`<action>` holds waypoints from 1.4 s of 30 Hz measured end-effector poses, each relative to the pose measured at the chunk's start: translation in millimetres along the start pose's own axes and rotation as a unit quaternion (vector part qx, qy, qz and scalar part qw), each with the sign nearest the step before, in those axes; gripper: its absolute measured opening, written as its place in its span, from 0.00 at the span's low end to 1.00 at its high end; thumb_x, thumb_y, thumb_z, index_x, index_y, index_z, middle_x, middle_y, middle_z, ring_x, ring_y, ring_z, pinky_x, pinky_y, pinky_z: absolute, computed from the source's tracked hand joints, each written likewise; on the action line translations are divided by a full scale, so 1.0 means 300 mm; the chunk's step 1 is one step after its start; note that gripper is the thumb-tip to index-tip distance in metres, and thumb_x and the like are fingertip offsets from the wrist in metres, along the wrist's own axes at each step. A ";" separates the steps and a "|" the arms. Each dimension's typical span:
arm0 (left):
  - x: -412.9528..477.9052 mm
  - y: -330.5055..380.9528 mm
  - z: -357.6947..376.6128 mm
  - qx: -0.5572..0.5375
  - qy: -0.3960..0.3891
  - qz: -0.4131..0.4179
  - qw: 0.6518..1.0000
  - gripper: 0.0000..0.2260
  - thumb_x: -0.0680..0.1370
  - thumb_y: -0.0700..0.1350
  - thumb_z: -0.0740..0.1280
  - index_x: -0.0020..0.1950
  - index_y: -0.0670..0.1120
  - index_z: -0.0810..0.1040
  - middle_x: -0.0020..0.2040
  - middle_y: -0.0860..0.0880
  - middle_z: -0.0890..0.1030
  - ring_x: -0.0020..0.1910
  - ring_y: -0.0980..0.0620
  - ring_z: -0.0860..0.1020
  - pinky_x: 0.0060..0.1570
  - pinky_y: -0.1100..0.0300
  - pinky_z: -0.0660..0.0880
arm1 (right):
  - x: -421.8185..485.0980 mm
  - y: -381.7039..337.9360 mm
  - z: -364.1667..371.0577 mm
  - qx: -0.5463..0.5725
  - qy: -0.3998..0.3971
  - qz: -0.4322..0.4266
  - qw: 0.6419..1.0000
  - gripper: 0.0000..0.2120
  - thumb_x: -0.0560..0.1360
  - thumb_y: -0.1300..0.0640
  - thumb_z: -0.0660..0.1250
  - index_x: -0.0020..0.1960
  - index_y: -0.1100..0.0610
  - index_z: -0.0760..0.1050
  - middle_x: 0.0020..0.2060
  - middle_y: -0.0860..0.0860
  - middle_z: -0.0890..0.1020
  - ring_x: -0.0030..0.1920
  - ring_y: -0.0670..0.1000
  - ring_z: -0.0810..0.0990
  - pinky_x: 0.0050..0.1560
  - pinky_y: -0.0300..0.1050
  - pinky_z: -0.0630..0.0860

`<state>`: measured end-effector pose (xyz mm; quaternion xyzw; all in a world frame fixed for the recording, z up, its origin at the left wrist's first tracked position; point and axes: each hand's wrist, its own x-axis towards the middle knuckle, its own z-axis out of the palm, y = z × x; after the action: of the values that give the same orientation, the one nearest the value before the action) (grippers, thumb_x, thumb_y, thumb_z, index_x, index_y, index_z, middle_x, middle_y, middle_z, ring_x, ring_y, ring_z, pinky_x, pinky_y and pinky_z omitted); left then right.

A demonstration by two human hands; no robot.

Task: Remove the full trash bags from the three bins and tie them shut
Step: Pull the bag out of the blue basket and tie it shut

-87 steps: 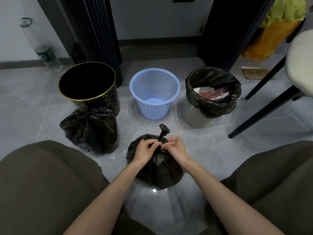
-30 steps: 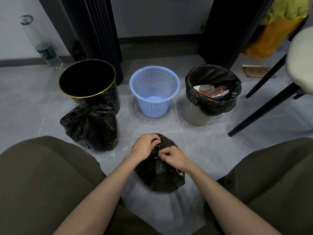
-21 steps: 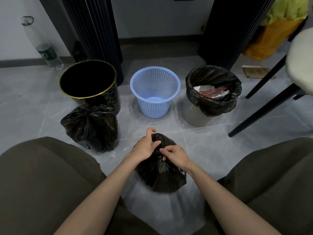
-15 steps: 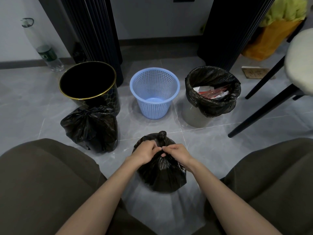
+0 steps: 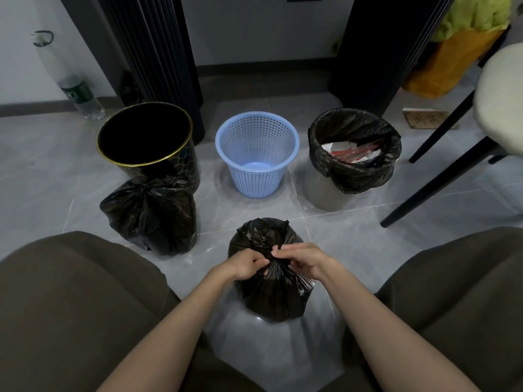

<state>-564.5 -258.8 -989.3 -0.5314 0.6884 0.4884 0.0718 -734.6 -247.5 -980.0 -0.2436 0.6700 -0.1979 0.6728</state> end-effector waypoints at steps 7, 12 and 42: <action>-0.004 -0.008 -0.010 0.065 -0.036 -0.001 0.997 0.17 0.80 0.54 0.57 0.32 0.52 0.68 0.34 0.53 0.71 0.42 0.51 0.71 0.45 0.58 0.67 | -0.009 -0.001 0.009 -0.052 0.057 -0.141 0.987 0.09 0.64 0.68 0.77 0.41 0.61 0.81 0.40 0.53 0.85 0.43 0.46 0.84 0.49 0.36 0.79; -0.004 0.001 -0.073 0.047 0.076 0.007 0.996 0.15 0.82 0.48 0.52 0.43 0.48 0.75 0.50 0.45 0.80 0.51 0.47 0.77 0.55 0.56 0.70 | -0.019 -0.019 -0.004 -0.250 0.110 -0.234 0.933 0.07 0.65 0.63 0.77 0.42 0.58 0.82 0.36 0.50 0.84 0.37 0.44 0.82 0.44 0.35 0.78; 0.011 0.019 -0.030 -0.104 0.175 -0.008 0.979 0.15 0.81 0.49 0.54 0.40 0.51 0.77 0.50 0.54 0.73 0.57 0.53 0.66 0.63 0.55 0.61 | -0.016 0.076 0.069 -0.113 0.256 -0.485 0.828 0.19 0.63 0.77 0.67 0.41 0.54 0.80 0.38 0.44 0.83 0.42 0.43 0.82 0.49 0.37 0.78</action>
<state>-566.6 -268.0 -983.4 -0.6191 0.6312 0.4561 -0.1016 -715.6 -225.1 -989.9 -0.5526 0.6312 -0.4769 0.2622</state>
